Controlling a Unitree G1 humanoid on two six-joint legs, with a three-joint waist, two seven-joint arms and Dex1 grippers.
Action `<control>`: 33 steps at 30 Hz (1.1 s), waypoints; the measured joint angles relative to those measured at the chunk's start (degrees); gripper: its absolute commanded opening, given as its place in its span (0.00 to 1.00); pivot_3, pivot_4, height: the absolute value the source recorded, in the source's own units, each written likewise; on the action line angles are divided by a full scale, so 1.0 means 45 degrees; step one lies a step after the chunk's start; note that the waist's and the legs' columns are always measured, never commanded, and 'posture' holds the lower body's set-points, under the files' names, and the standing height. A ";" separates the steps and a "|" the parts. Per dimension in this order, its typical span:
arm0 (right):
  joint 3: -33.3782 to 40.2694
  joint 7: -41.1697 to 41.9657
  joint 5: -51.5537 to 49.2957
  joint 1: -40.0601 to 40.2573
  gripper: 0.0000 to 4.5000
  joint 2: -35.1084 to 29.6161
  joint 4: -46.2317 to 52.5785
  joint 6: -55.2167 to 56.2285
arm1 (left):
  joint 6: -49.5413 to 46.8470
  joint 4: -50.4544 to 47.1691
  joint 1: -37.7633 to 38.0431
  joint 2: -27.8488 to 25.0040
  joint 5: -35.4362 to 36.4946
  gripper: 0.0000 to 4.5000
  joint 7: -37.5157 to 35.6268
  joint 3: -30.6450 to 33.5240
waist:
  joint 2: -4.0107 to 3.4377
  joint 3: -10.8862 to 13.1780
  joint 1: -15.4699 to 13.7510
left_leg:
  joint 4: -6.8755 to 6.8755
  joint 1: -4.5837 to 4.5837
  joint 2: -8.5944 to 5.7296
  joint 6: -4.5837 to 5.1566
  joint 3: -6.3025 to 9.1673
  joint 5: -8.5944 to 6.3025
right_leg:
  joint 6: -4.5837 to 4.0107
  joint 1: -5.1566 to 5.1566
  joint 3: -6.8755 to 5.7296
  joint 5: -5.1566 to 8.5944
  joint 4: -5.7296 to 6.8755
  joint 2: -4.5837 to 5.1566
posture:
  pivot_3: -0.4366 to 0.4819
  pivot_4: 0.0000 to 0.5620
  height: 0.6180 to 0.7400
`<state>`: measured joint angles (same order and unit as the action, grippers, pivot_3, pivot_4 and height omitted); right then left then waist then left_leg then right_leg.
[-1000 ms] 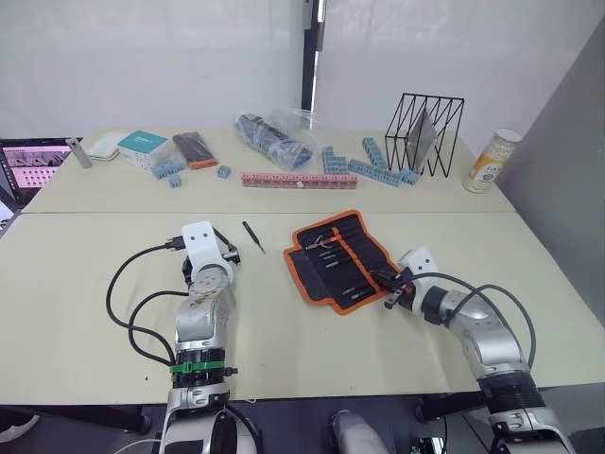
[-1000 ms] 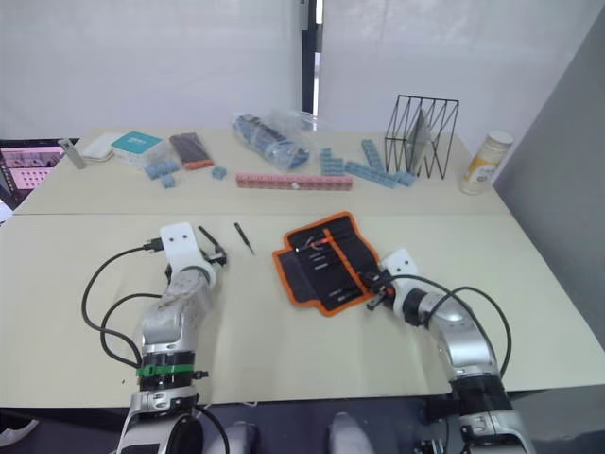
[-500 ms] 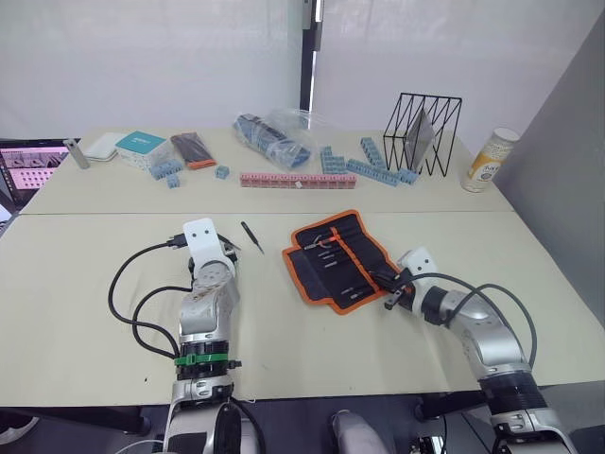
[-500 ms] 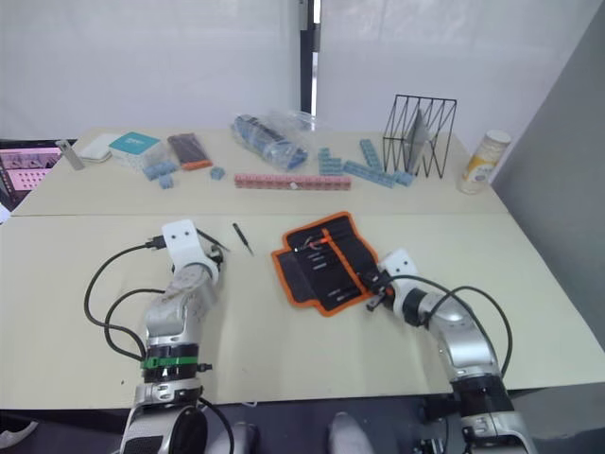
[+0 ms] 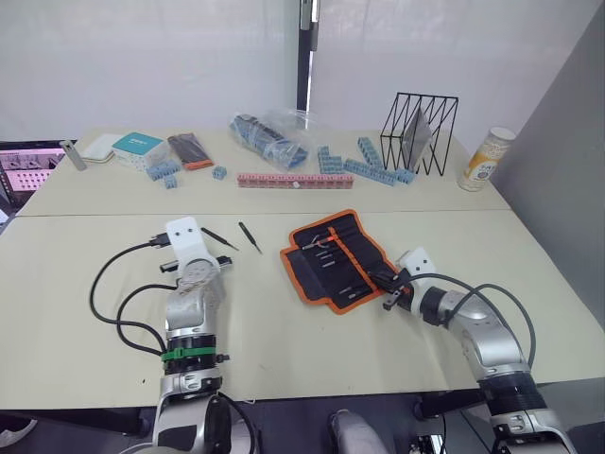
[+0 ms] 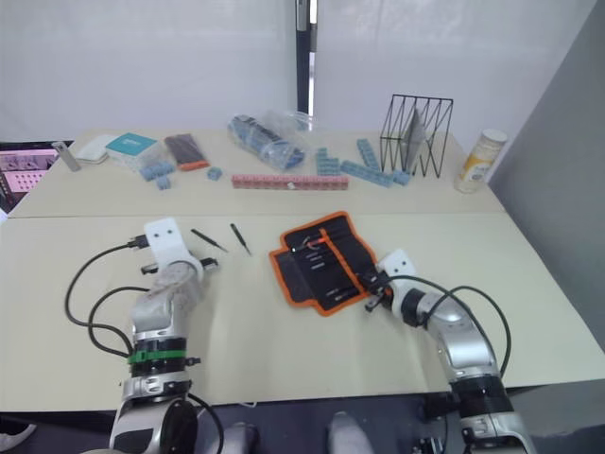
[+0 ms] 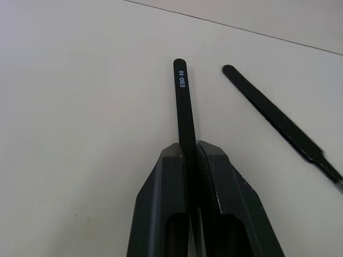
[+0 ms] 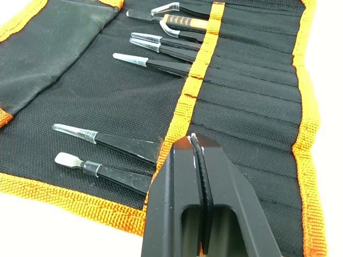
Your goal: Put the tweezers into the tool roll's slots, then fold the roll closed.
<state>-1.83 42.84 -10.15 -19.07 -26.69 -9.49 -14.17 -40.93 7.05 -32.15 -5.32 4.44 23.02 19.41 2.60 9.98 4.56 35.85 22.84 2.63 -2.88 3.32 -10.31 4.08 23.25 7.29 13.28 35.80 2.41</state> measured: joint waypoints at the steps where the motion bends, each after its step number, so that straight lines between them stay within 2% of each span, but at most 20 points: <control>1: 0.0000 0.0030 0.0000 -0.0003 0.00 -0.0010 -0.0004 0.0000 | 0.0114 -0.0002 0.0103 -0.0201 -0.0013 0.01 -0.0001 0.0106 | 0.0001 0.0000 -0.0003 | 0.0000 0.0002 0.0000 0.0000 -0.0001 0.0000 | 0.0000 0.0001 0.0001 0.0000 -0.0001 0.0000 | 0.48 0.27 0.97; 4: -0.0007 0.0097 0.0003 -0.0020 0.00 -0.0031 -0.0032 -0.0019 | 0.0246 -0.0089 0.0458 -0.0951 -0.0319 0.01 -0.0269 0.0073 | 0.0008 0.0005 -0.0031 | 0.0002 0.0009 -0.0001 -0.0001 0.0000 0.0000 | 0.0001 0.0002 0.0000 -0.0001 -0.0005 0.0001 | 0.48 0.27 0.97; 7: -0.0026 0.0110 0.0027 -0.0054 0.00 -0.0043 -0.0047 -0.0061 | 0.0558 -0.0795 0.0991 -0.1770 -0.0427 0.01 -0.1274 -0.0328 | 0.0013 0.0007 -0.0071 | 0.0002 0.0009 0.0000 -0.0002 0.0000 -0.0001 | -0.0001 0.0004 0.0000 0.0000 -0.0006 0.0001 | 0.48 0.27 0.97; 13: -0.0038 0.0125 0.0074 -0.0084 0.00 -0.0019 -0.0061 -0.0079 | 0.1262 -0.2448 0.1730 -0.3699 0.1367 0.01 -0.6219 -0.1065 | 0.0012 0.0009 -0.0081 | -0.0003 0.0007 0.0005 -0.0004 -0.0007 -0.0002 | -0.0074 0.0012 -0.0001 0.0041 -0.0005 0.0004 | 0.48 0.27 0.97; 18: -0.0043 0.0157 0.0074 -0.0079 0.00 0.0008 -0.0009 -0.0079 | 0.1641 -0.2635 0.1633 -0.6051 0.2578 0.01 -1.0440 -0.1675 | 0.0014 0.0012 -0.0058 | -0.0019 0.0024 0.0018 -0.0003 -0.0018 -0.0002 | -0.0099 0.0048 -0.0006 0.0055 0.0000 0.0003 | 0.48 0.27 0.97; 25: -0.0005 0.0043 0.0073 0.0003 0.00 0.0111 0.0172 -0.0087 | 0.1848 -0.3138 0.0733 -0.8475 0.3372 0.01 -1.5940 -0.4180 | 0.0014 0.0012 -0.0050 | -0.0020 0.0087 0.0024 -0.0001 -0.0031 -0.0001 | -0.0126 0.0132 -0.0003 0.0071 0.0021 0.0002 | 0.48 0.27 0.97; 28: 0.0013 -0.0071 0.0067 0.0167 0.00 0.0174 0.0437 -0.0088 | 0.1775 -0.3532 0.0633 -0.9047 0.3682 0.01 -1.7547 -0.4781 | 0.0013 0.0012 -0.0020 | -0.0036 0.0122 0.0028 0.0001 -0.0038 -0.0001 | -0.0062 0.0189 -0.0003 0.0034 0.0056 0.0002 | 0.48 0.27 0.97; 33: 0.0082 -0.0244 0.0058 0.0416 0.00 0.0225 0.0730 -0.0095 | 0.1204 -0.4131 0.0616 -0.9492 0.3944 0.01 -1.8795 -0.5553 | 0.0013 0.0012 -0.0045 | -0.0062 0.0125 0.0031 0.0003 -0.0034 -0.0002 | -0.0064 0.0201 -0.0006 0.0044 0.0055 -0.0001 | 0.48 0.27 0.97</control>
<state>-1.46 41.74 -9.89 -17.20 -25.68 -6.21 -14.60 -35.51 -11.54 -29.38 -48.03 22.18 -61.56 -5.58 2.66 10.03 4.36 35.57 23.40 2.77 -2.87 3.17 -10.32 3.79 24.16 7.26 13.48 36.04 2.41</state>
